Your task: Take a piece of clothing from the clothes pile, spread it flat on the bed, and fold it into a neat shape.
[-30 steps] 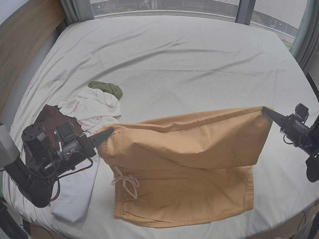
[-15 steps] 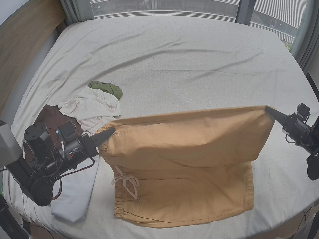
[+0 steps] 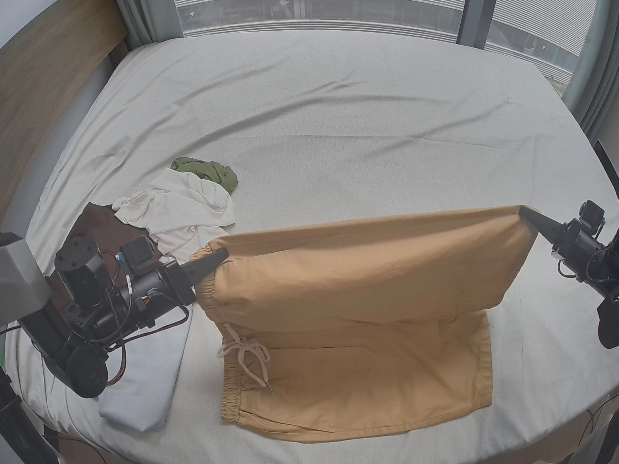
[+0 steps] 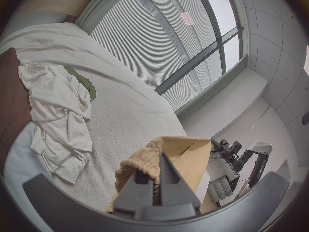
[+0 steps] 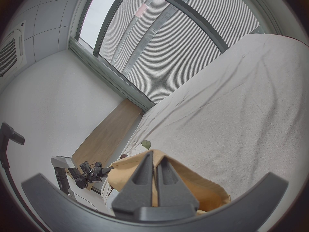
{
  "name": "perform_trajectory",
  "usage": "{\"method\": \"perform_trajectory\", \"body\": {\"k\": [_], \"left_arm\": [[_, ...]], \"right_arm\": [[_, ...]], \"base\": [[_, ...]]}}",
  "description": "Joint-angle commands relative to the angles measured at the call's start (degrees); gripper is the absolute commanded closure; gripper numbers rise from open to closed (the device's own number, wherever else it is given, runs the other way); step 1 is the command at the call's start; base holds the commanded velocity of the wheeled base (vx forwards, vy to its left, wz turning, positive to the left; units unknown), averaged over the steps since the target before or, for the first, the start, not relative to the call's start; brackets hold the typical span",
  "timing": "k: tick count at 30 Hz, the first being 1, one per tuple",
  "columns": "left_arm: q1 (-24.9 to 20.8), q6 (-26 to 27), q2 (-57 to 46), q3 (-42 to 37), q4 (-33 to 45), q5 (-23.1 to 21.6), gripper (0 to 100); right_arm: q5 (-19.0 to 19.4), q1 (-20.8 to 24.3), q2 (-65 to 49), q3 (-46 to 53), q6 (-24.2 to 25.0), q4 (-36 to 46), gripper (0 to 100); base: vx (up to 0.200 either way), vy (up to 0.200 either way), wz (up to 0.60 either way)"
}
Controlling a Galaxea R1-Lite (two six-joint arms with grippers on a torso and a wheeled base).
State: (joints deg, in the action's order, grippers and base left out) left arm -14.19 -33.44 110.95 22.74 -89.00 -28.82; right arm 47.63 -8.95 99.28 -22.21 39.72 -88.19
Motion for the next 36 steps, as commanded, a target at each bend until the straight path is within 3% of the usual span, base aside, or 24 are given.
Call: {"method": "perform_trajectory", "body": {"k": [1,5,15,36], "left_arm": [[-0.66,0.04,-0.29,-0.15,-0.21,1.05,100],[-1.28,1.36,-0.47,0.2,-0.21,2.72,100],[-1.45,3.73,0.94,1.87,-0.21,2.98,100],[-1.28,3.91,4.72,10.49,-0.21,8.43,100]], "right_arm": [[-0.08,0.51,-0.05,0.59,-0.08,-0.06,100],[-0.34,2.36,-0.93,1.38,-0.34,-0.06,100],[-0.61,2.18,0.65,-1.69,-0.52,0.03,100],[-0.78,1.48,13.22,-16.46,1.5,0.12,100]], "base": [[0.0,0.0,0.0],[0.0,0.0,0.0],[0.0,0.0,0.0],[0.0,0.0,0.0]]}}
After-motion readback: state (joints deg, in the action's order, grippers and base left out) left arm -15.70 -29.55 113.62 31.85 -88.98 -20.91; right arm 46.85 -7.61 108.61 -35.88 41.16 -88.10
